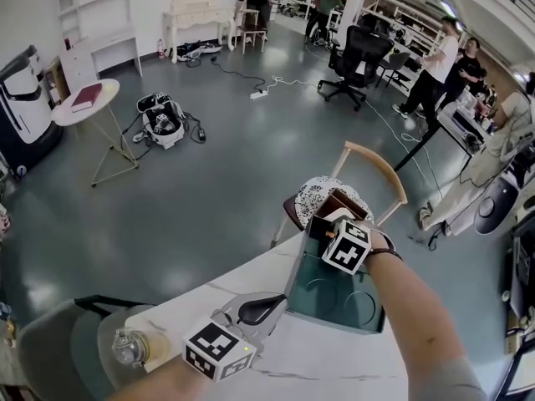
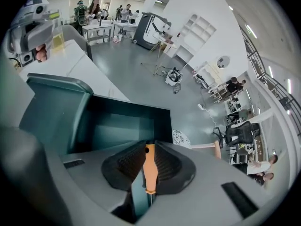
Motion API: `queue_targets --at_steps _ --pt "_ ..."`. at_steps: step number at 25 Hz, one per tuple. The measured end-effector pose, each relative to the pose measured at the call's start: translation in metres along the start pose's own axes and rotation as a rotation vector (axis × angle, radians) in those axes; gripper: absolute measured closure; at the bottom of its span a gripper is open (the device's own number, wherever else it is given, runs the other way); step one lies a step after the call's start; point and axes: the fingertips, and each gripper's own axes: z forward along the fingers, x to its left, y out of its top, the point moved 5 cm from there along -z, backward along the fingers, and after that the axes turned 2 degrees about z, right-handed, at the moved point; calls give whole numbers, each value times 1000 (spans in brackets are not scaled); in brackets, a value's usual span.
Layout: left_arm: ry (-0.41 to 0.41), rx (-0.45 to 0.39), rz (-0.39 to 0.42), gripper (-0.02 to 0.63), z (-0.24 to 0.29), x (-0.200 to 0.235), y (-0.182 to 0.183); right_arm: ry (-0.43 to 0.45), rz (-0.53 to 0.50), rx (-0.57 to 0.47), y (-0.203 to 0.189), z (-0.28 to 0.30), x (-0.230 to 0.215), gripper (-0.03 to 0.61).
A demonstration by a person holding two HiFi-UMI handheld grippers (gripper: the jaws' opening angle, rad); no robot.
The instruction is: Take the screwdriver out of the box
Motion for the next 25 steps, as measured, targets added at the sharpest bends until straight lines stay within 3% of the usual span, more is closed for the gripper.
queue_targets --at_steps 6,11,17,20,22,25 --pt "1 -6 2 609 -1 -1 6 -28 22 -52 -6 -22 -7 572" --pt "-7 -8 -2 610 3 -8 7 64 103 -101 -11 -29 -4 572" --pt "-10 -4 2 611 0 -10 7 135 256 -71 -49 -51 -18 569" --pt "-8 -2 -2 611 -3 -9 5 139 226 -2 -66 -48 -12 557" --pt "-10 -1 -3 611 -3 -10 4 136 189 37 -73 -40 -4 504" --pt "-11 0 -1 610 -3 -11 2 113 169 50 -78 -29 1 489"
